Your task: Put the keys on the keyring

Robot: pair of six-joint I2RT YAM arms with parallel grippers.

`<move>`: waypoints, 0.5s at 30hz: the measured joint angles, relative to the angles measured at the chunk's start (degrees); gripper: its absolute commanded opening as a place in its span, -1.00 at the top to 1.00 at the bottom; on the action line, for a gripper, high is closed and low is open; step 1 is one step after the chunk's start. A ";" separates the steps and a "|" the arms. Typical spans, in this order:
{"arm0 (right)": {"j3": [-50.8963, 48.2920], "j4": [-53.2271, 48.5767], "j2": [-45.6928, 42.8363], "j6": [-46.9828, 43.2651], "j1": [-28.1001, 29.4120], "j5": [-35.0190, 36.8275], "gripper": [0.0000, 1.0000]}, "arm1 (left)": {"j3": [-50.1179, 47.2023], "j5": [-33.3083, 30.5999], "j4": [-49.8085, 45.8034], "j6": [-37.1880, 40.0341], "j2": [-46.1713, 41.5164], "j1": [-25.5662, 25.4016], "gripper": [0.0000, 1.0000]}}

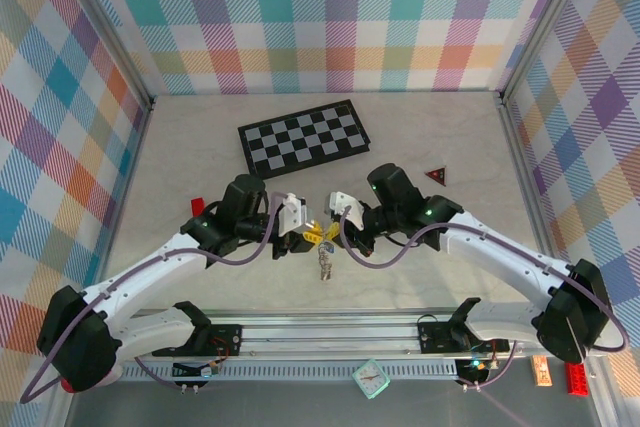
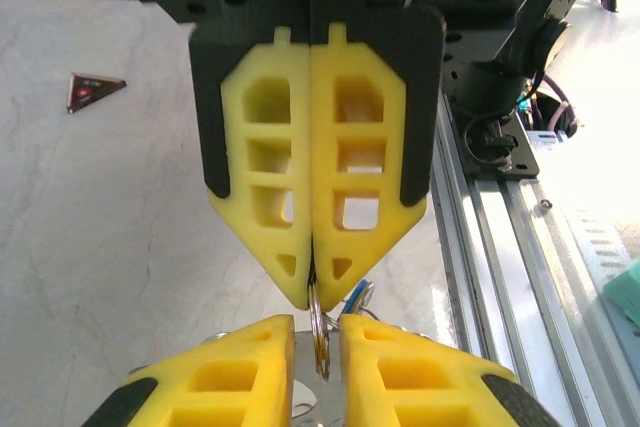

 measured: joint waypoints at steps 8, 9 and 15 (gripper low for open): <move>5.09 -6.49 2.71 -5.03 2.43 3.10 1.00 | 1.53 -0.13 -4.31 2.05 0.74 0.00 0.86; 5.75 -7.34 3.21 -5.68 2.80 3.69 1.00 | 1.62 -0.17 -4.85 2.32 0.74 0.00 0.90; 5.88 -7.61 3.06 -5.92 3.34 4.61 0.64 | 1.70 0.09 -5.73 2.51 0.74 0.00 1.00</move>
